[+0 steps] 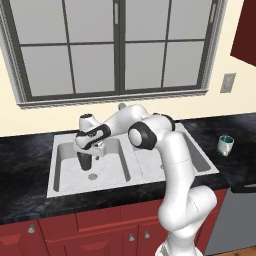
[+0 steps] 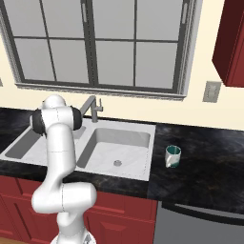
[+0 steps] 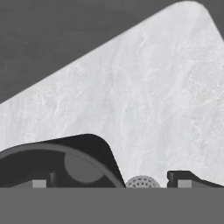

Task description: Move any existing items from the left basin to the right basin for drying. Then move the mug from the counter to the left basin of the sink for washing.

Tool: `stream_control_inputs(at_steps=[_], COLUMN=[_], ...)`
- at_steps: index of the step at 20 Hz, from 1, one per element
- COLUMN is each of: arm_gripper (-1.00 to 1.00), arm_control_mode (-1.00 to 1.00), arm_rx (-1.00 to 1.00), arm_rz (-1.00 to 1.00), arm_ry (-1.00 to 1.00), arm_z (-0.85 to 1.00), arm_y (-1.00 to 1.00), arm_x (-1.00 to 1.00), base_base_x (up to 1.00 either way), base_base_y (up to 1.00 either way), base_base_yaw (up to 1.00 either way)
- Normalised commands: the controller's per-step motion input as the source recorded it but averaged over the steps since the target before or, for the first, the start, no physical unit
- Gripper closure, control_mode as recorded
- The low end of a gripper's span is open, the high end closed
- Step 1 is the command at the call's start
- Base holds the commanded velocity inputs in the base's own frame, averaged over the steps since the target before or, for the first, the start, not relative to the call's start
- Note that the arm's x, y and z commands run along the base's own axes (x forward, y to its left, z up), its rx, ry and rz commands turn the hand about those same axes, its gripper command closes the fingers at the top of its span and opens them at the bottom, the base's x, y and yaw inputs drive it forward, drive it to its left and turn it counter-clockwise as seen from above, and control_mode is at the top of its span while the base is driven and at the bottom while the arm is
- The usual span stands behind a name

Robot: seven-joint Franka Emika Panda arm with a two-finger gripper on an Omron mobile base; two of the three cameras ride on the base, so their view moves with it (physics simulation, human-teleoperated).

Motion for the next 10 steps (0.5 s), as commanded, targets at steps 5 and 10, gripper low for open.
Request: stream_control_inputs(at_steps=[5, 10], arm_gripper=[1.0, 1.0], arm_control_mode=[-1.0, -1.0], arm_rx=[0.0, 0.0], arm_rz=[0.0, 0.0], arm_ry=[0.0, -0.02], arm_z=[-0.03, 0.0], arm_y=[0.0, 0.01], arm_x=[0.0, -0.07], base_base_x=[0.0, 0.0], base_base_y=[0.0, 0.0], base_base_yaw=[0.0, 0.0])
